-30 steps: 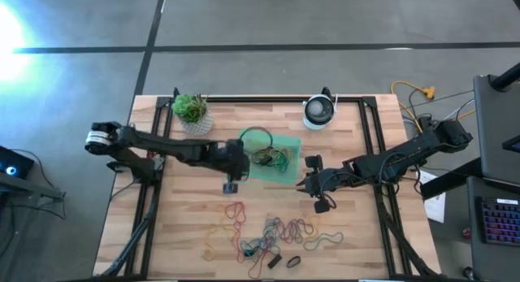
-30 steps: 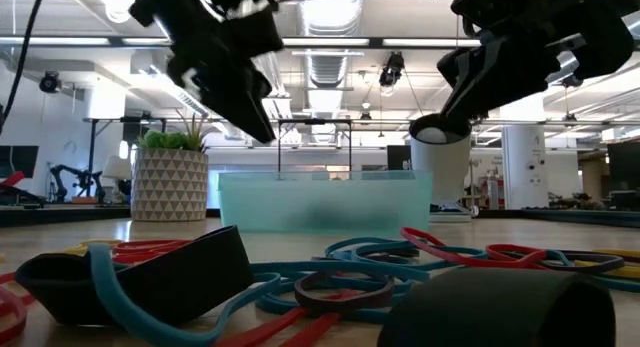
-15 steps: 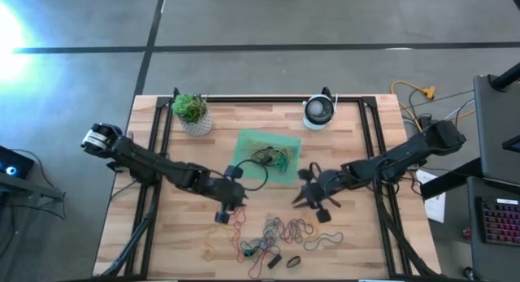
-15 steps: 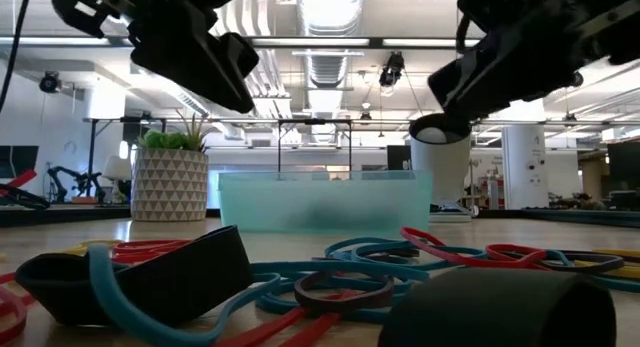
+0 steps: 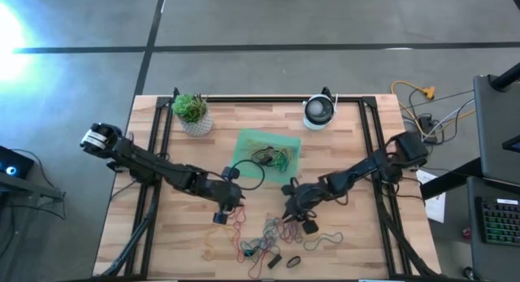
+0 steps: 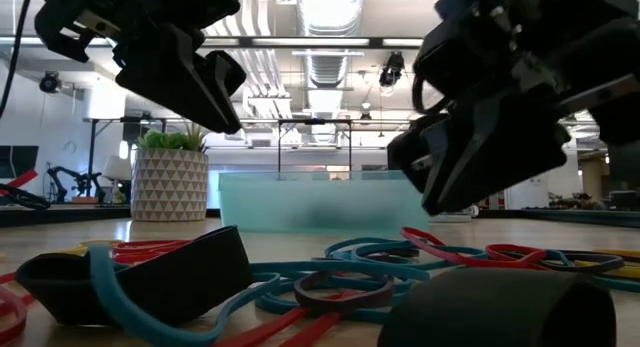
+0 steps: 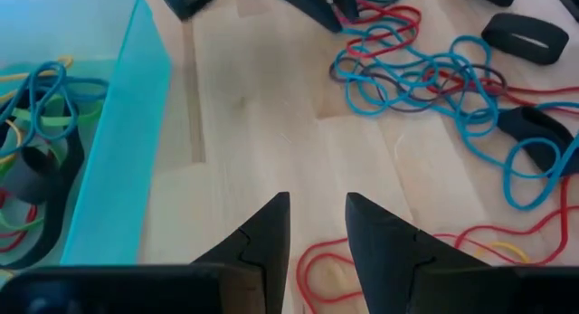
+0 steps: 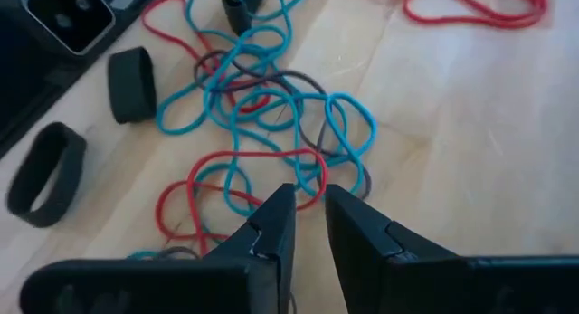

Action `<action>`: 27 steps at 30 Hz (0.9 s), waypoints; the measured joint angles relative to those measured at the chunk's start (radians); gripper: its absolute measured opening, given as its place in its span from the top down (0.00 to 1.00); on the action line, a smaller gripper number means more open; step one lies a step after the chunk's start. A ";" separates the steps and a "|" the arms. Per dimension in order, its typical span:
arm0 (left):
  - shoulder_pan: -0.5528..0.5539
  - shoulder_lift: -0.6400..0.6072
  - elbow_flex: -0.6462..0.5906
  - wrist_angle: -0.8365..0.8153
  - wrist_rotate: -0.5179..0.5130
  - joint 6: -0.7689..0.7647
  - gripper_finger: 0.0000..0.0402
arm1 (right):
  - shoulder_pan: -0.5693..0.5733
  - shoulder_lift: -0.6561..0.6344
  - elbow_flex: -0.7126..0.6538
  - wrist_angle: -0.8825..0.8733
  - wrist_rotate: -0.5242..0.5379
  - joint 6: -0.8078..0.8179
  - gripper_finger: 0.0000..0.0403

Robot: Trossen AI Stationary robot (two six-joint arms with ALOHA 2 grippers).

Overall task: Pick and place rubber bands into bin
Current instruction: Put the red rubber band into the green bin

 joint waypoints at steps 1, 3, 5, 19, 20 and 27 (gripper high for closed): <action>0.000 -0.002 0.000 0.004 0.000 0.000 0.77 | 0.000 0.013 0.007 -0.003 0.000 0.002 0.85; 0.000 -0.006 -0.002 0.001 0.000 0.006 0.77 | 0.000 0.033 0.022 -0.001 0.000 0.002 0.85; 0.000 -0.007 -0.003 0.002 0.000 0.008 0.77 | 0.000 0.039 0.026 -0.003 0.000 0.004 0.85; 0.000 -0.007 -0.005 0.010 0.000 0.016 0.77 | 0.005 0.072 0.034 0.063 0.000 0.017 0.85; 0.000 -0.007 -0.005 0.009 0.000 0.016 0.77 | 0.004 0.072 0.034 0.065 0.000 0.018 0.85; 0.000 -0.007 -0.005 0.010 0.001 0.016 0.77 | 0.004 0.076 0.035 0.067 0.000 0.028 0.86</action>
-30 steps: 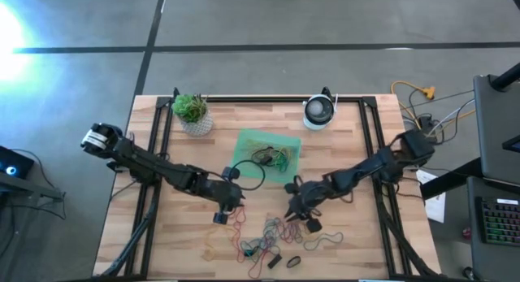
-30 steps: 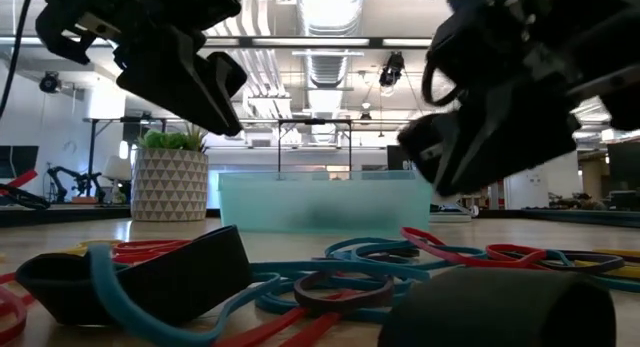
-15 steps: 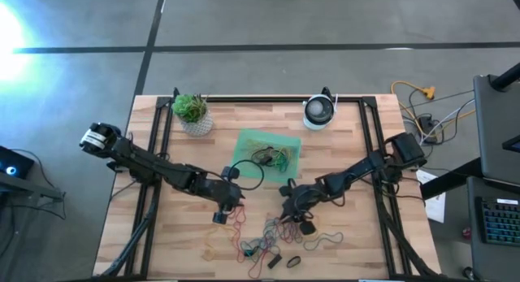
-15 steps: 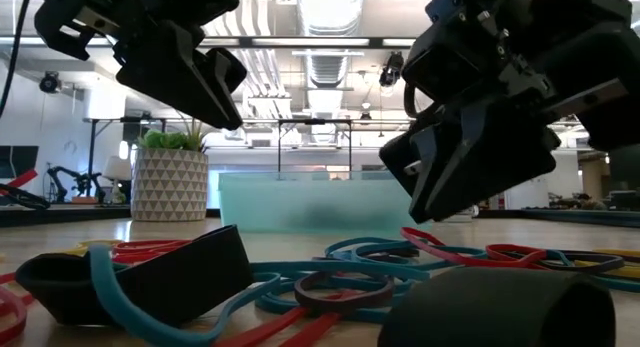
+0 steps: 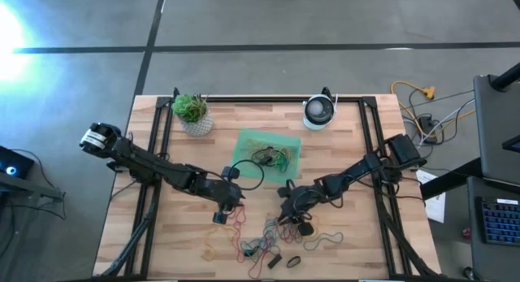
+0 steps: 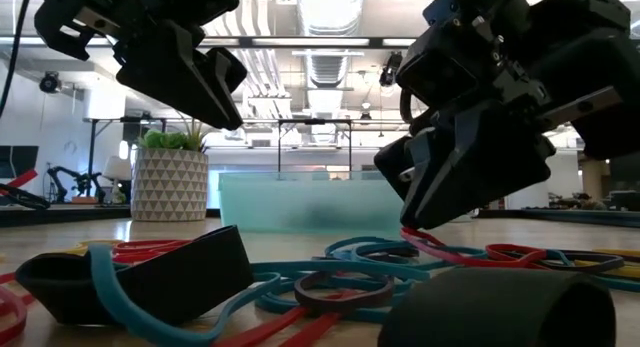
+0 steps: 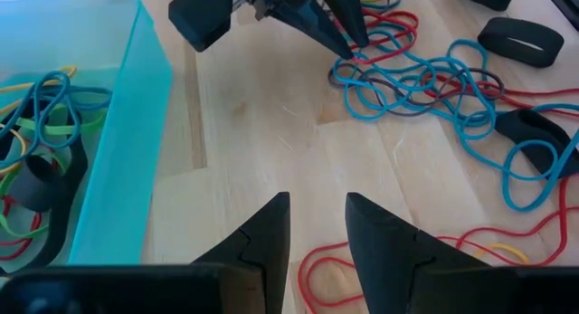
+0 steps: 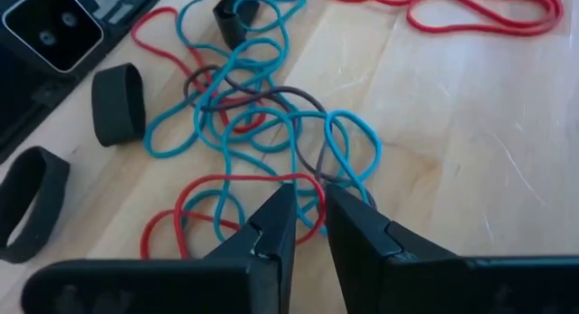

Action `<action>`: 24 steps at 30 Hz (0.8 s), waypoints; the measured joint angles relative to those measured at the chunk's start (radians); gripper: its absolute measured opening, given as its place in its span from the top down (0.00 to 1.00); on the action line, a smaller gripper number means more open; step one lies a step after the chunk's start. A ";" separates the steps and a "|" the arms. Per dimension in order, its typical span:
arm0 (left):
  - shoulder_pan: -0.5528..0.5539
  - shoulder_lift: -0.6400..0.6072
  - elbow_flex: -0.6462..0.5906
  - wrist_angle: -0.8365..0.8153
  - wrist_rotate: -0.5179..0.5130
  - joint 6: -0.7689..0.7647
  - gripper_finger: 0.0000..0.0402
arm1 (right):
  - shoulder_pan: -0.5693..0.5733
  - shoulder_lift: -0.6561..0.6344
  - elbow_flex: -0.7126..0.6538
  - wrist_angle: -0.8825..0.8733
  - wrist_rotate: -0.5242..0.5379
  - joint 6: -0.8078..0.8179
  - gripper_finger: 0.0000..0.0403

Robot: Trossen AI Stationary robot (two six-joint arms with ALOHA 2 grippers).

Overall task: Pick and place rubber bands into bin
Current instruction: Put the red rubber band into the green bin

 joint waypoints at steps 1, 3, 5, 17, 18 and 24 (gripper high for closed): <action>0.000 0.000 0.000 0.000 0.000 0.000 0.77 | 0.000 0.000 0.000 -0.002 0.000 0.000 0.85; 0.000 0.000 0.000 0.000 0.000 0.000 0.77 | 0.000 0.000 0.000 -0.002 0.003 -0.001 0.85; 0.000 0.000 0.000 0.000 0.000 0.000 0.77 | 0.000 0.000 0.000 -0.002 0.004 -0.001 0.85; 0.000 0.000 -0.002 0.000 0.000 0.000 0.77 | 0.000 0.000 -0.002 -0.003 0.031 -0.004 0.85; 0.000 0.000 -0.002 0.000 0.000 0.000 0.77 | 0.000 0.000 -0.002 -0.002 0.031 -0.004 0.85; 0.000 0.000 -0.002 0.000 0.000 0.000 0.77 | 0.000 0.000 -0.002 -0.002 0.031 -0.004 0.85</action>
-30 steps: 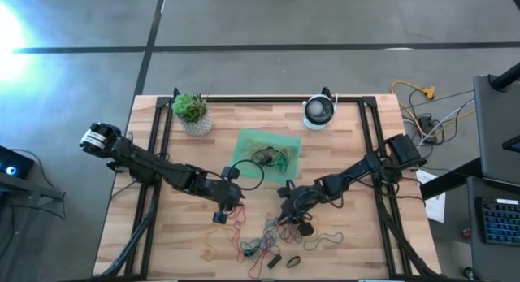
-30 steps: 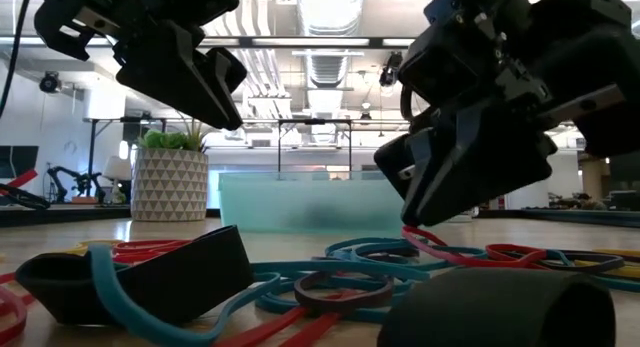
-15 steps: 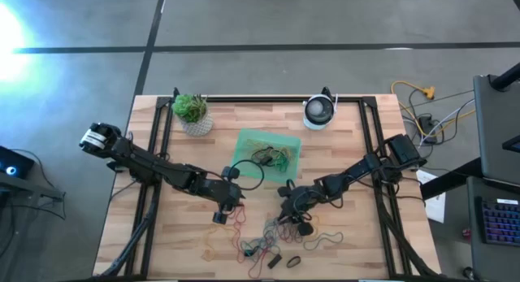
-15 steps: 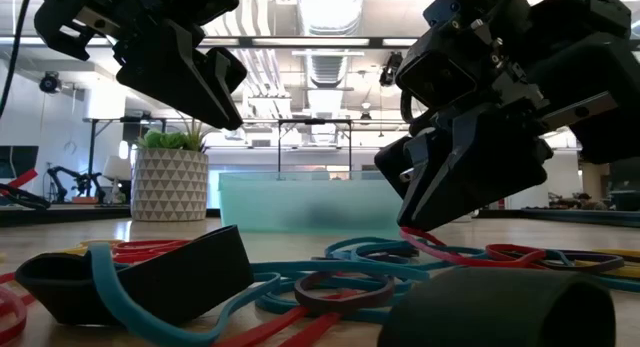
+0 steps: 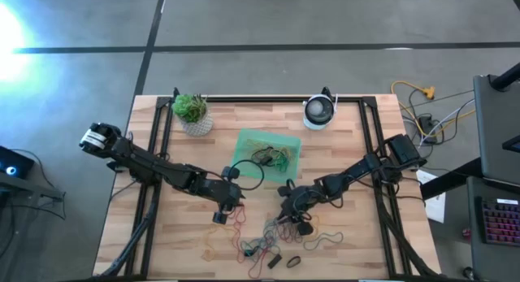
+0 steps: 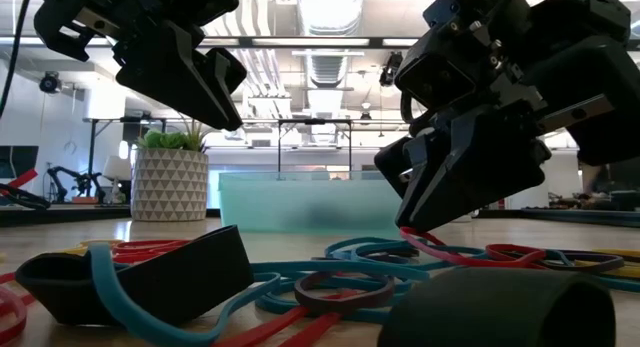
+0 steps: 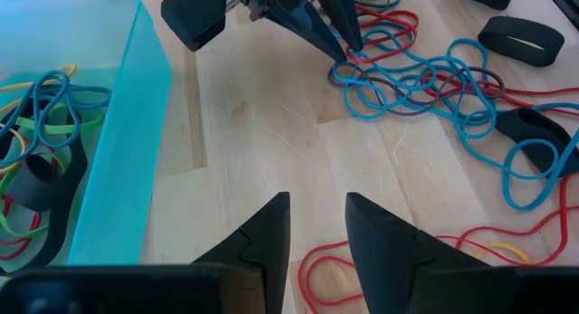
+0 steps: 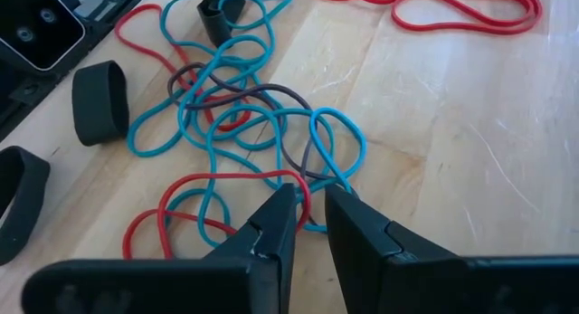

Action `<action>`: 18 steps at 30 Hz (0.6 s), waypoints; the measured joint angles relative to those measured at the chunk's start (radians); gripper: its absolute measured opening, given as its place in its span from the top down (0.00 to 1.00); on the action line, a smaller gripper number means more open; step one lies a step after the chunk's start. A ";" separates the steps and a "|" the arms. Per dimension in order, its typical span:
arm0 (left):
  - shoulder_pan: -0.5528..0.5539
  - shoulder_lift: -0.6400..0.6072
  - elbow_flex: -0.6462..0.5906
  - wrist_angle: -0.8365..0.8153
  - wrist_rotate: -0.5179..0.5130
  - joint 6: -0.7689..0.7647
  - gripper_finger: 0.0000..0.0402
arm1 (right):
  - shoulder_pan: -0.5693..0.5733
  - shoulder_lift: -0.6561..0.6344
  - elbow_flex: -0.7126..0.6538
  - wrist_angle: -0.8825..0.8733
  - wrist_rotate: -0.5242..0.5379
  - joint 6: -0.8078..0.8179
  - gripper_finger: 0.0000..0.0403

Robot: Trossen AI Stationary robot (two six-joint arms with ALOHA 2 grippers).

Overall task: Pick and place rubber bands into bin
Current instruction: Put the red rubber band into the green bin

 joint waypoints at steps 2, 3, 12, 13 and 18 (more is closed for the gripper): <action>0.000 0.000 0.000 0.000 0.000 0.000 0.77 | 0.000 0.000 0.000 0.000 0.000 0.000 0.85; 0.000 0.000 0.000 0.000 0.000 0.000 0.77 | 0.000 0.000 0.000 0.000 0.000 0.000 0.85; 0.000 0.000 0.000 0.000 0.000 0.000 0.77 | 0.012 0.000 0.000 0.001 0.037 0.003 0.85; 0.000 0.000 0.000 0.000 0.000 0.000 0.77 | 0.016 0.000 0.000 0.001 0.049 0.002 0.85; 0.000 0.000 0.000 0.000 0.000 0.000 0.77 | 0.017 0.000 0.000 0.001 0.051 0.003 0.85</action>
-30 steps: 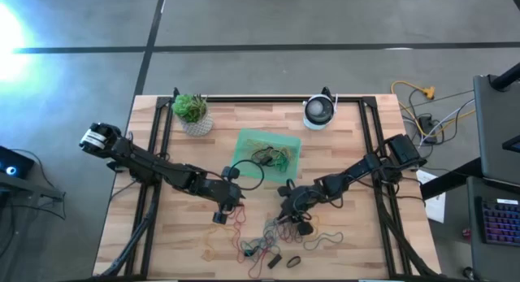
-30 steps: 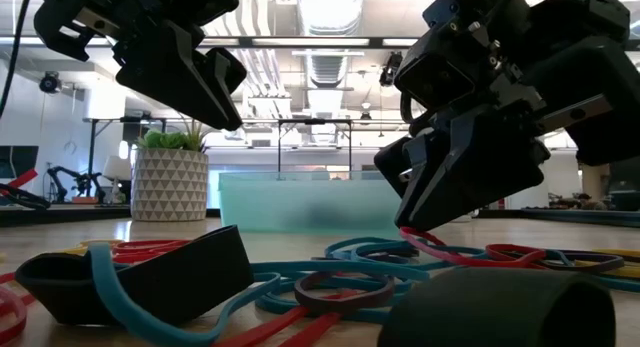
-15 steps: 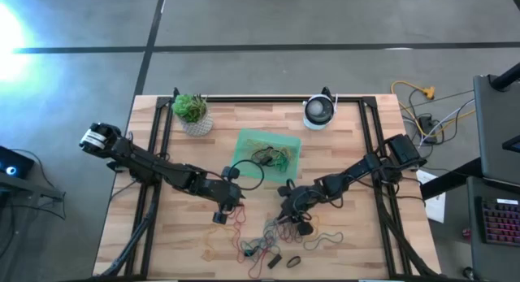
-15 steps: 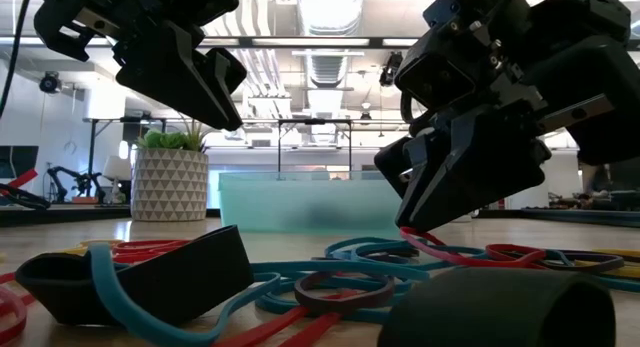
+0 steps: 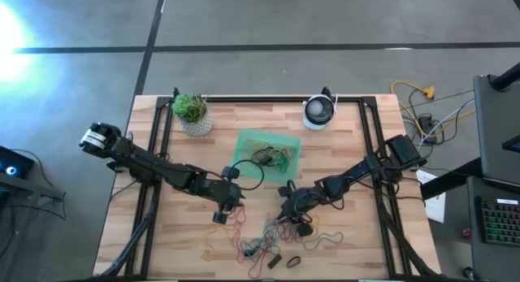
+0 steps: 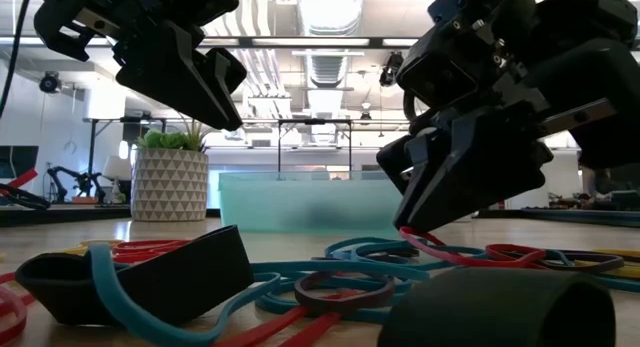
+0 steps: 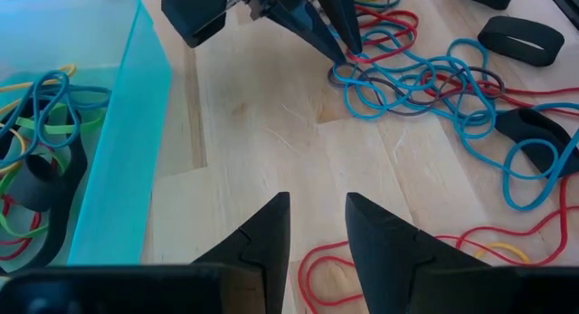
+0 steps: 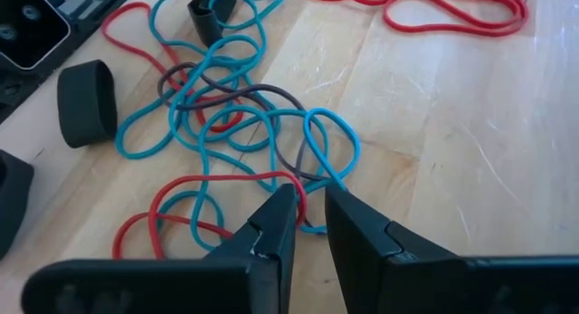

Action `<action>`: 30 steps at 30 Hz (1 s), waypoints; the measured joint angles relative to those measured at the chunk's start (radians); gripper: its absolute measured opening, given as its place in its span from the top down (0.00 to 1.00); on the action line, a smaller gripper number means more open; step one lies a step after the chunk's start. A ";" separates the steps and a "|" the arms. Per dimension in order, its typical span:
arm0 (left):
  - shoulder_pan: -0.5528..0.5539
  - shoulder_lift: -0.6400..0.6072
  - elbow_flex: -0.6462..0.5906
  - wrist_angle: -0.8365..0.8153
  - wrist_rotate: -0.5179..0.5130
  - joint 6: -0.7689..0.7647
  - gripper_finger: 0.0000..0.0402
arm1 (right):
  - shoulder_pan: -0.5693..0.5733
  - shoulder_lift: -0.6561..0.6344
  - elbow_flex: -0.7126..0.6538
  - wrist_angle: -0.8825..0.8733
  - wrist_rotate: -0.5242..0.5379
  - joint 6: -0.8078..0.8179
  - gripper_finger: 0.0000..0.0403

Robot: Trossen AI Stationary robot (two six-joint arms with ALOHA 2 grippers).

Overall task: Pick and place rubber bands into bin
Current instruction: Put the red rubber band into the green bin

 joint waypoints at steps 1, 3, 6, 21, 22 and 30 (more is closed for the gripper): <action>0.000 0.000 0.000 0.000 0.000 0.000 0.77 | 0.000 0.000 0.000 0.000 0.000 0.001 0.85; 0.000 0.000 0.000 0.000 0.000 0.000 0.77 | 0.000 0.000 0.000 -0.002 0.001 0.003 0.85; 0.000 0.000 0.000 0.000 0.000 0.000 0.77 | 0.000 0.000 0.000 -0.006 0.001 0.005 0.85; 0.000 0.000 0.000 0.000 0.000 0.000 0.77 | 0.027 0.000 0.000 -0.034 0.080 -0.003 0.97; 0.000 0.000 0.000 0.000 0.000 0.000 0.77 | 0.027 0.000 0.000 -0.034 0.083 -0.003 0.98; 0.000 0.000 -0.002 0.000 0.000 0.000 0.77 | 0.027 -0.003 0.004 -0.033 0.088 -0.003 0.98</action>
